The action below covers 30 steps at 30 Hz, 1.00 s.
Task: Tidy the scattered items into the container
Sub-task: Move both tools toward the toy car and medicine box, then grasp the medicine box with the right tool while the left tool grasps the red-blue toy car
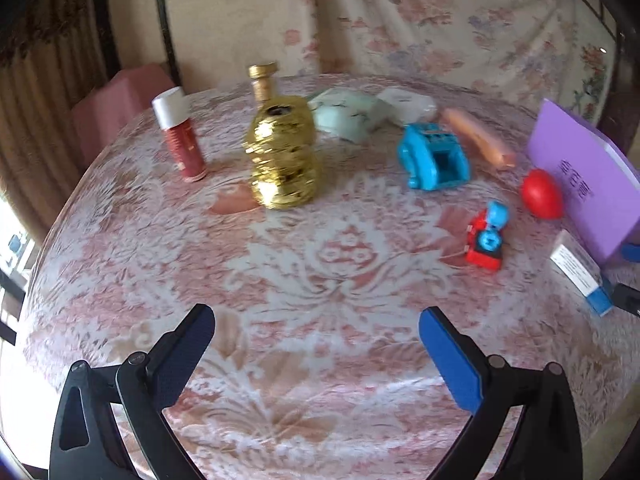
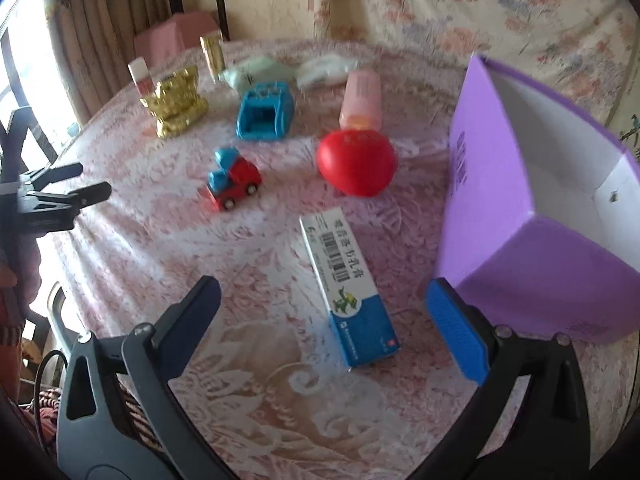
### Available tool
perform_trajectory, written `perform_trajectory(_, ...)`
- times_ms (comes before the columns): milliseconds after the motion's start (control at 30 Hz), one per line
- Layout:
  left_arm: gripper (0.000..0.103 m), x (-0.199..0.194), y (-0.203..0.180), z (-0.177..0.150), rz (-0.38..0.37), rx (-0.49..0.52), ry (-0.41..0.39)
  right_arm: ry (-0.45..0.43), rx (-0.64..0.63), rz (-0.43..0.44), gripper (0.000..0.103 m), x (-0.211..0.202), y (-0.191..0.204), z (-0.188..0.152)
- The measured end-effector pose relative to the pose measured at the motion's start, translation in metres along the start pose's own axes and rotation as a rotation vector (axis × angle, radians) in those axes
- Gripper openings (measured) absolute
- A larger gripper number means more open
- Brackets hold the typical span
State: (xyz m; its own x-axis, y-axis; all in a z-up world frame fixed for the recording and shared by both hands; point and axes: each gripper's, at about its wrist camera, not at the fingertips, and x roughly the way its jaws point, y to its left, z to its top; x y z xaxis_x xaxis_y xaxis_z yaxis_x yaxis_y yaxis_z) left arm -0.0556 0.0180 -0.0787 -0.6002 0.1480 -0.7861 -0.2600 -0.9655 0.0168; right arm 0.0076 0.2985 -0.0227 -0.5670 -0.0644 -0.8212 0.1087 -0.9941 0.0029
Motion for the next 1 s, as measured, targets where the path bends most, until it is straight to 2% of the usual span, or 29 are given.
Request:
perform_trajectory(133,0.103,-0.007,-0.014,0.001,-0.014,0.056,-0.027,0.033,-0.024,0.03,0.094,0.011,-0.006,0.007)
perform_trajectory(267,0.103,-0.011,-0.026,0.005,0.001,0.135,-0.052,0.09,-0.053,0.036,0.071,0.024,-0.014,0.006)
perform_trajectory(333,0.103,-0.013,-0.035,0.008,-0.011,0.179,-0.059,0.106,-0.06,0.035,0.067,0.029,-0.018,0.005)
perform_trajectory(400,0.103,-0.013,-0.044,0.012,-0.035,0.209,-0.064,0.116,-0.063,0.038,0.057,0.032,-0.021,0.004)
perform_trajectory(567,0.103,-0.005,-0.061,0.018,-0.057,0.243,-0.05,0.132,-0.092,0.042,0.051,0.039,-0.023,-0.001)
perform_trajectory(667,0.103,-0.002,-0.068,0.018,-0.075,0.248,-0.036,0.125,-0.127,0.048,0.042,0.039,-0.02,-0.003)
perform_trajectory(800,0.101,0.009,-0.074,0.022,-0.105,0.234,-0.011,0.117,-0.138,0.056,0.036,0.04,-0.023,-0.002)
perform_trajectory(867,0.09,0.016,-0.079,0.026,-0.126,0.228,0.007,0.111,-0.139,0.065,0.036,0.041,-0.024,-0.002)
perform_trajectory(933,0.083,0.022,-0.086,0.031,-0.147,0.229,0.025,0.103,-0.134,0.068,0.036,0.042,-0.022,-0.002)
perform_trajectory(1000,0.08,0.028,-0.092,0.034,-0.171,0.227,0.035,0.095,-0.125,0.072,0.036,0.041,-0.023,-0.003)
